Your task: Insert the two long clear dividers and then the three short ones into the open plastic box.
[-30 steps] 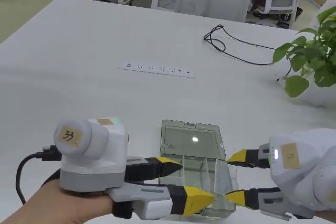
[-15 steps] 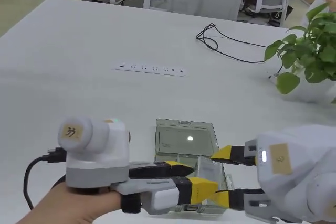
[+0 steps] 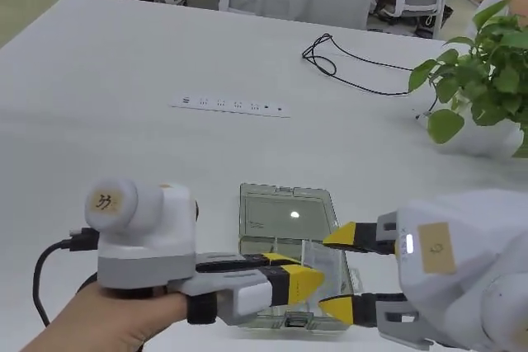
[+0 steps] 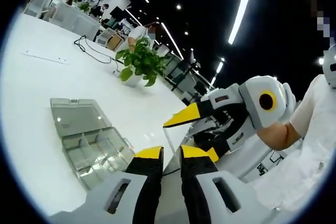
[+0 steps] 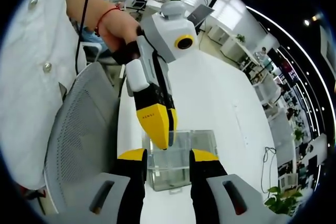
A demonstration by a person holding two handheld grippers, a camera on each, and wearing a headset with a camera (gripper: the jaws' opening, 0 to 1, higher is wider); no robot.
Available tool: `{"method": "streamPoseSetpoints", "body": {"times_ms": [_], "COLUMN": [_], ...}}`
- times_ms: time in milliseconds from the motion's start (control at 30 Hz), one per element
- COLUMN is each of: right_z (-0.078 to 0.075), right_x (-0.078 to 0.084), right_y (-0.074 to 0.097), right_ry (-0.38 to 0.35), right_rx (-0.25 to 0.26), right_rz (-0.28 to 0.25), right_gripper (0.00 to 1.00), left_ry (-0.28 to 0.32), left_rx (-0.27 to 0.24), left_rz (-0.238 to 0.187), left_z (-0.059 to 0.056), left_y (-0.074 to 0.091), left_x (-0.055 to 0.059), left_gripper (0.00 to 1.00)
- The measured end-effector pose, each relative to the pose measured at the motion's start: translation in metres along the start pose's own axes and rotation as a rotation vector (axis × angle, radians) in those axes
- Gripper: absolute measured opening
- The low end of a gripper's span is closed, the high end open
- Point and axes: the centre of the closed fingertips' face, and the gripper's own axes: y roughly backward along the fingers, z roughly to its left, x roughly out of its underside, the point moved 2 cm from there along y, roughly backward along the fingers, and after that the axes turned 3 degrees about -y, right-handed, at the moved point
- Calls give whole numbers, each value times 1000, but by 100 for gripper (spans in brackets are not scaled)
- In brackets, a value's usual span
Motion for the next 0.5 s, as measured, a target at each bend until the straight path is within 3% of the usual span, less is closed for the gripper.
{"method": "streamPoseSetpoints", "body": {"times_ms": [500], "right_z": [0], "right_x": [-2], "right_y": [1], "right_ry": [31], "right_rx": [8], "right_rz": [16], "right_gripper": [33], "left_ry": [-1], "left_rx": [10], "left_rz": [-5], "left_z": [-1], "left_y": [0], "left_x": [2], "left_gripper": [1]}}
